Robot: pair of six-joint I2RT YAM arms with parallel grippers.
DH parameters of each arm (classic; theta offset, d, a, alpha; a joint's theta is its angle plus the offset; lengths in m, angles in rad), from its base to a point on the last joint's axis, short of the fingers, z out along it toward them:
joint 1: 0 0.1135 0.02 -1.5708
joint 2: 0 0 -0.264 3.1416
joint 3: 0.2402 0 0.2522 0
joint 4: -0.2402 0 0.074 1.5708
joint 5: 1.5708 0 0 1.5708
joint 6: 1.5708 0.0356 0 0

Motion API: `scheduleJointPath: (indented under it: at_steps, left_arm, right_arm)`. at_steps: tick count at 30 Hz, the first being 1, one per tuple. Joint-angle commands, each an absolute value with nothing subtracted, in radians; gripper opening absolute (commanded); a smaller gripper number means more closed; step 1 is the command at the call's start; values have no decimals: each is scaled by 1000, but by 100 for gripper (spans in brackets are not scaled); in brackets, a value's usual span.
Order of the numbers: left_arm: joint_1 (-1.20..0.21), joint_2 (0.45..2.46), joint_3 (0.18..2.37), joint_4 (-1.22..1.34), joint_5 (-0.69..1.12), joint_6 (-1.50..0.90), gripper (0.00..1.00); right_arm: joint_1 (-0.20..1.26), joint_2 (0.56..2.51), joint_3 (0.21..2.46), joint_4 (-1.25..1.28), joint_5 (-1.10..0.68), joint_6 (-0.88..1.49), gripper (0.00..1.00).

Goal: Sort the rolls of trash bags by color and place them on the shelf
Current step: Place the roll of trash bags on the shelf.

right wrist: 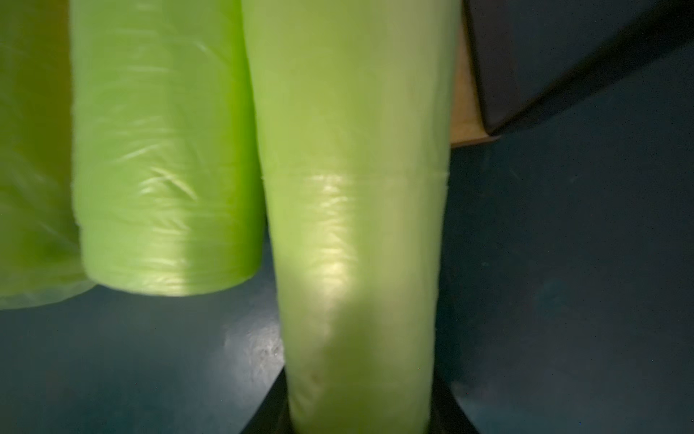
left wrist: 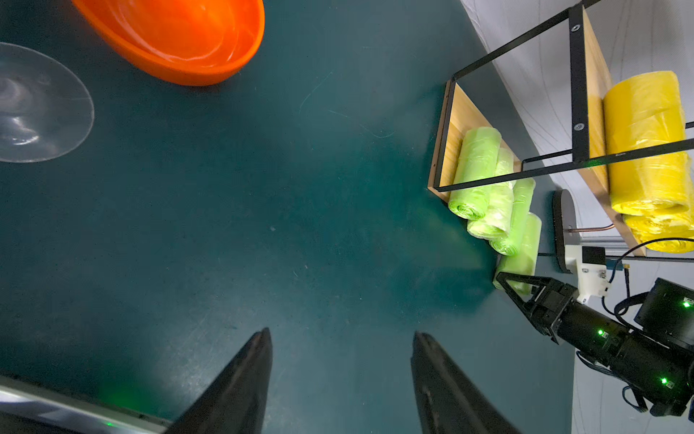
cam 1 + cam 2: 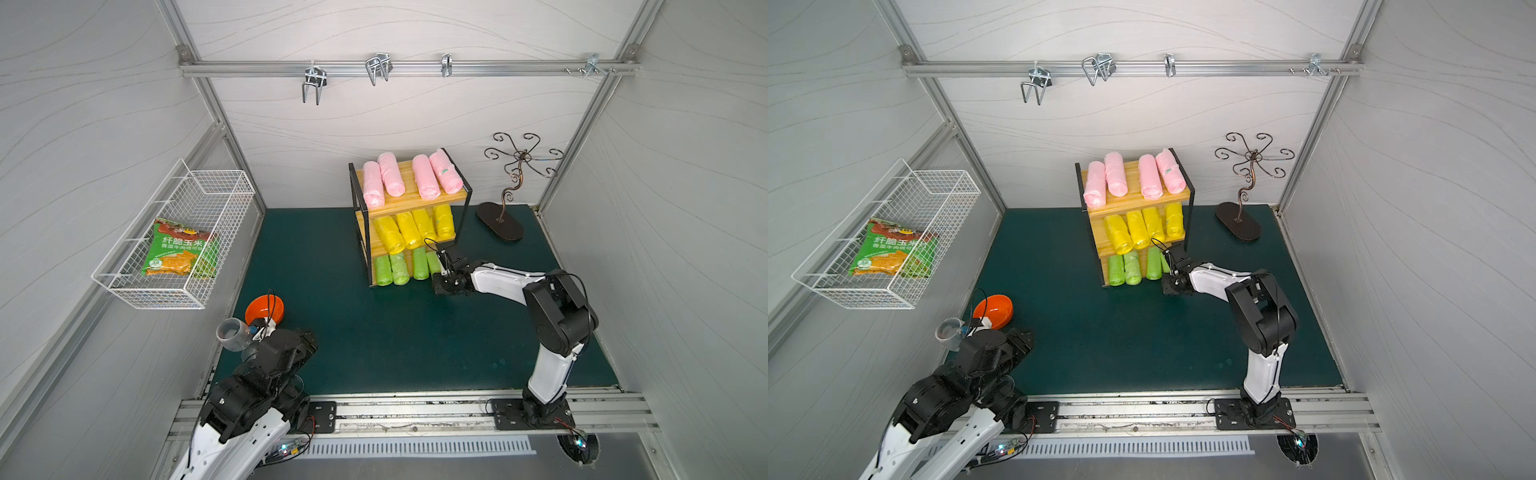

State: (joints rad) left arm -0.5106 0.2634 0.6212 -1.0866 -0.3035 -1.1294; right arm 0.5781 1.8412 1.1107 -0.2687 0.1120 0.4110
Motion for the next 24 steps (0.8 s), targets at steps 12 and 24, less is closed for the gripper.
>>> scheduleJointPath:
  at_steps: [12,24]
  left_arm:
    - [-507,266,627,-1074,-324,-1123,64]
    - [-507,271,617,-1071,-323,-1126,64]
  right_arm:
    - [574,1899,1191,-224,231,368,0]
    - [609,1907,1196,-143,313,345,10]
